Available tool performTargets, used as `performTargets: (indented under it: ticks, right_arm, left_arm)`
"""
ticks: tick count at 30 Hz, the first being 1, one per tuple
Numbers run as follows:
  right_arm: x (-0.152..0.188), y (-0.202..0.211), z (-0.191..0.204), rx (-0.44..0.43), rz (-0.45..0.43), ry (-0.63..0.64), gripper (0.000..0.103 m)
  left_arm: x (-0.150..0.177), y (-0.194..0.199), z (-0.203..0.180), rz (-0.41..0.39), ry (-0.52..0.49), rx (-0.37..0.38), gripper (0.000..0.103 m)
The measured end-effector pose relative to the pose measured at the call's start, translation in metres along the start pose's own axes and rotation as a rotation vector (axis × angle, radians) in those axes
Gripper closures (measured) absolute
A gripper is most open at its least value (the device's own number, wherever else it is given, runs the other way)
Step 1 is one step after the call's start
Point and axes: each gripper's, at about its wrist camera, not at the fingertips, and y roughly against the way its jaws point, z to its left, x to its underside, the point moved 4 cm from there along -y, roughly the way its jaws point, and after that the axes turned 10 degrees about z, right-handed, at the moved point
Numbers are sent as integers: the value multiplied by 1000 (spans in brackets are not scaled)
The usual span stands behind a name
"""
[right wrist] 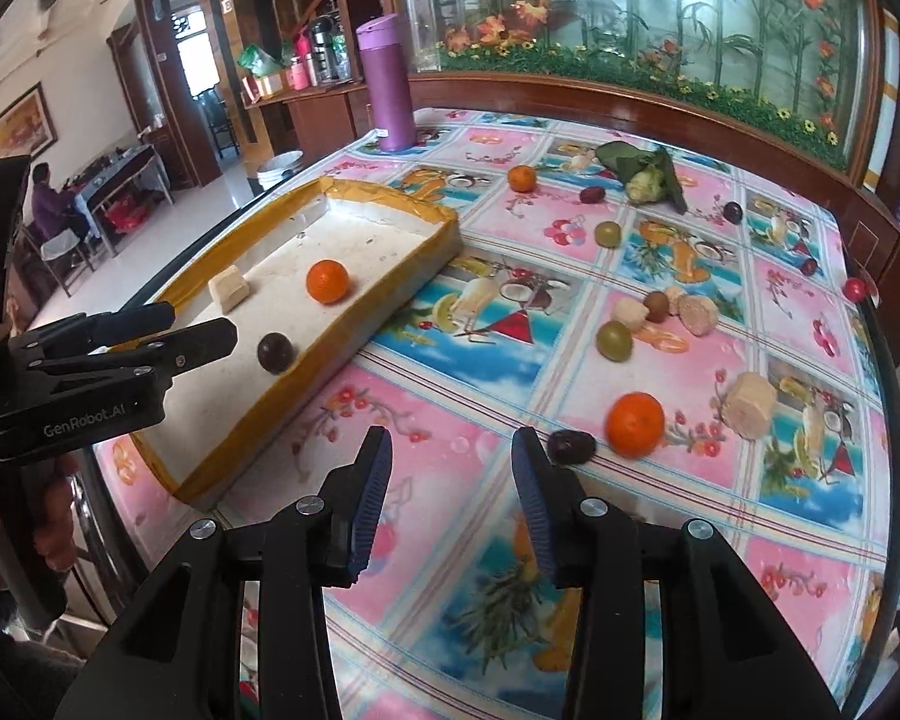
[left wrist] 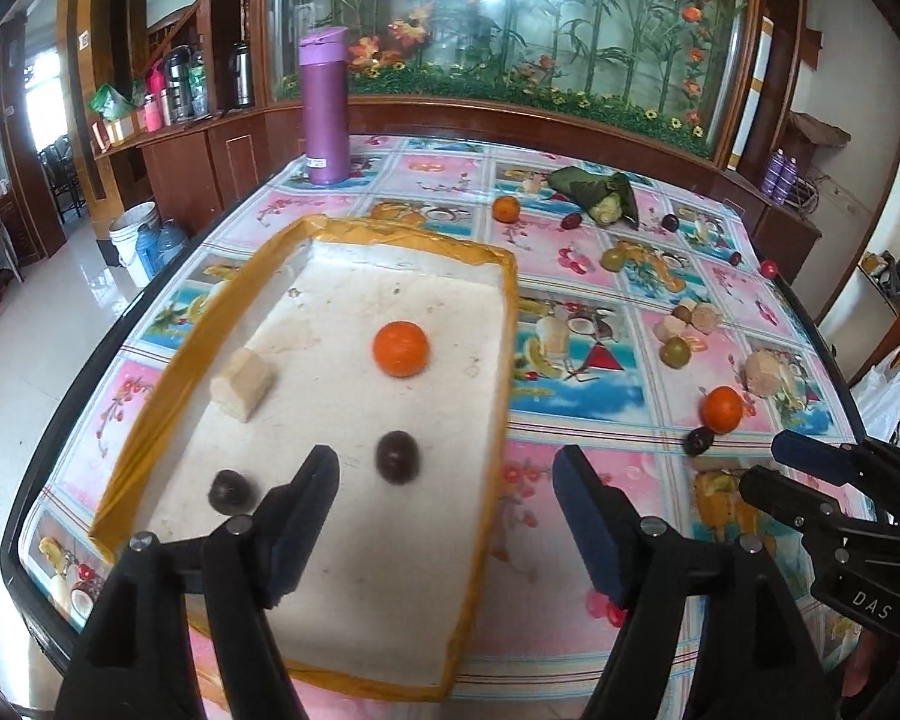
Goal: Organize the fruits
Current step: 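Grasp another orange on the table with the right gripper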
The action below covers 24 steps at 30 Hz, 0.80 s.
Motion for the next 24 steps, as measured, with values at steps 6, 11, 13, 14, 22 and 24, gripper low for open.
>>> performTargets:
  ticks: [6,11,13,14,22,24]
  right_arm:
    - [25,11,-50,33,13,-106,57]
    - [38,17,-83,59,14,-163,57]
    - [41,18,-92,61,12,-177,57]
    - [43,18,-96,59,12,-183,57]
    - [21,-3,-105,-13,36,-157,57]
    - [11,-14,-102,-42,46,-131,57]
  left_arm:
    - [7,-7,-49,25,-90,36,24]
    - [12,-9,-81,42,-156,66,23]
    - [13,-9,-90,48,-175,72,23]
    - [14,-9,-93,52,-183,75,23]
    - [19,-16,-105,98,-187,84,23]
    - [20,-18,-106,103,-190,71,22]
